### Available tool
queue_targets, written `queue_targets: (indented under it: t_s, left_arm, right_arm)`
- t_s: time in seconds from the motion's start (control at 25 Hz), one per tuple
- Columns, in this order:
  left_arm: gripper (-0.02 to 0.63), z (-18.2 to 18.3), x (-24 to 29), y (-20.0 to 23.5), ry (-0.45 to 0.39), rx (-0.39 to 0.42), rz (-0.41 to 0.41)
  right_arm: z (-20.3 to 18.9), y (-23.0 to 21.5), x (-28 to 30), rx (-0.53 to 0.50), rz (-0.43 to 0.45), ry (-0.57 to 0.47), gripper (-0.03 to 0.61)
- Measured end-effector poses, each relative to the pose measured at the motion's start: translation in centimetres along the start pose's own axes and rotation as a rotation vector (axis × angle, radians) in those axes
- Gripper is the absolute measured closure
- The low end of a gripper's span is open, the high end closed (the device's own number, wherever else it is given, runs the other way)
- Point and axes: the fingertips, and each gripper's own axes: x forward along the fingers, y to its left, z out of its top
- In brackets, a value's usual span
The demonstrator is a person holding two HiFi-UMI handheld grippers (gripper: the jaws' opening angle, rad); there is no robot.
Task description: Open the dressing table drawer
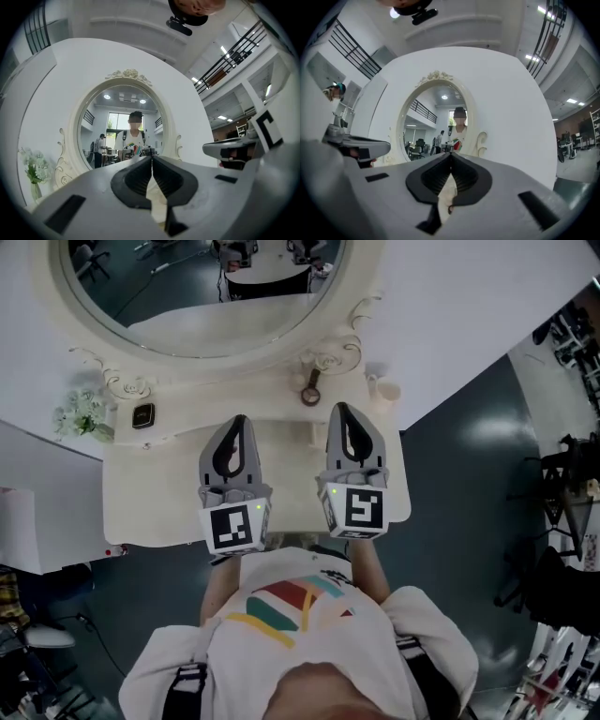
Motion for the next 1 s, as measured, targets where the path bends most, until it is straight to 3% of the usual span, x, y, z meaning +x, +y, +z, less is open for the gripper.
queue_targets:
  t_s: [0.28, 0.4, 0.64, 0.84, 1.0]
  left_arm:
    - [0.606, 0.2, -0.1, -0.2, -0.004, -0.018, -0.013]
    - [0.606, 0.1, -0.4, 0.1, -0.027, -0.024, -0.014]
    - [0.606, -0.5, -1.0, 0.7, 0.008, -0.043, -0.018]
    - [0.606, -0.6, -0.9, 2.0, -0.055, -0.05, -0.001]
    - [0.606, -0.7, -1.1, 2.4, -0.042, -0.05, -0.004]
  right_arm:
    - [-0.5, 3.8, 0.2, 0.012, 0.101, 0.034, 0.578]
    - [-0.9, 4.4, 0.3, -0.01, 0.1, 0.046, 0.578]
    - [-1.3, 5.0, 0.2, -0.011, 0.095, 0.071, 0.578]
    - [-1.3, 5.1, 0.3, -0.014, 0.08, 0.075, 0.578]
    - [-1.4, 5.3, 0.4, -0.01, 0.073, 0.08, 0.578]
